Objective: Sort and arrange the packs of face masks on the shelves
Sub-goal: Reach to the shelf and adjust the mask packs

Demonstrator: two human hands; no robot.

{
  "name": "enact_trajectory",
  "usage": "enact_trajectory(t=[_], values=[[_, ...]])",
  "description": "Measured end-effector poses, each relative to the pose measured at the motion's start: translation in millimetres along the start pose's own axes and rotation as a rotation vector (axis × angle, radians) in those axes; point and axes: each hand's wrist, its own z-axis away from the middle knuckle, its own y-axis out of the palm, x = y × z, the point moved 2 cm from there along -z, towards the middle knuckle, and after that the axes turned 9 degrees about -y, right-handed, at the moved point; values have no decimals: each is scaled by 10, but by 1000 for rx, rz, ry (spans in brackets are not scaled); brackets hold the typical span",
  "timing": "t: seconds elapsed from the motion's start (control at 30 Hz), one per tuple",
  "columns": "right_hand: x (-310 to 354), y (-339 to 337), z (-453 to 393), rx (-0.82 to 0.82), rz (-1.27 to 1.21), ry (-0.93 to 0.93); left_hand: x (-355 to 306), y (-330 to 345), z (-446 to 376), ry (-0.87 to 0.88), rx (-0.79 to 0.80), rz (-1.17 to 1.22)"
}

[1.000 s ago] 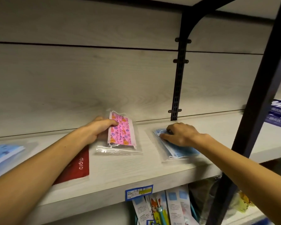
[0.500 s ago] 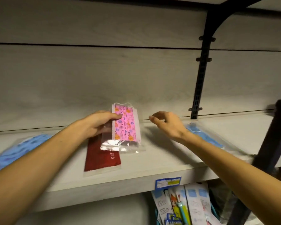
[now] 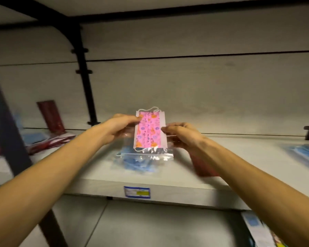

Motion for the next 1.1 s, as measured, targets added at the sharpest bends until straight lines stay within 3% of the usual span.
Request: enact_trajectory(t=[0.23,0.37,0.43,0.47,0.57,0.63,0.77,0.93,1.1], values=[[-4,1172,-220,-16,32,24,304,-1038,11,32,-357,-276],[-37,1650,-326,-72,66,30,465,-1294,81,204,-581,-845],[-100,1822,-417,-99,92,32,553,-1297,145,356,-621,-967],[-140,1868,-478,-119,191,4,606,-1290,140,393,-584,-1014],[-164,1833,-558,-109,927,-176,802,-1237,70,327,-345,-1096],[-151,1745,-475,-28,1262,-229,917,-1210,24,265,-231,-1170],[-262,1592,-303,248,1345,-92,995,-1213,-8,187,-107,-1226],[-249,1518,-169,290,1286,-115,1025,-1279,-22,212,-97,-1210],[-162,1447,-82,337,1401,-200,1135,-1307,1,260,-183,-1157]])
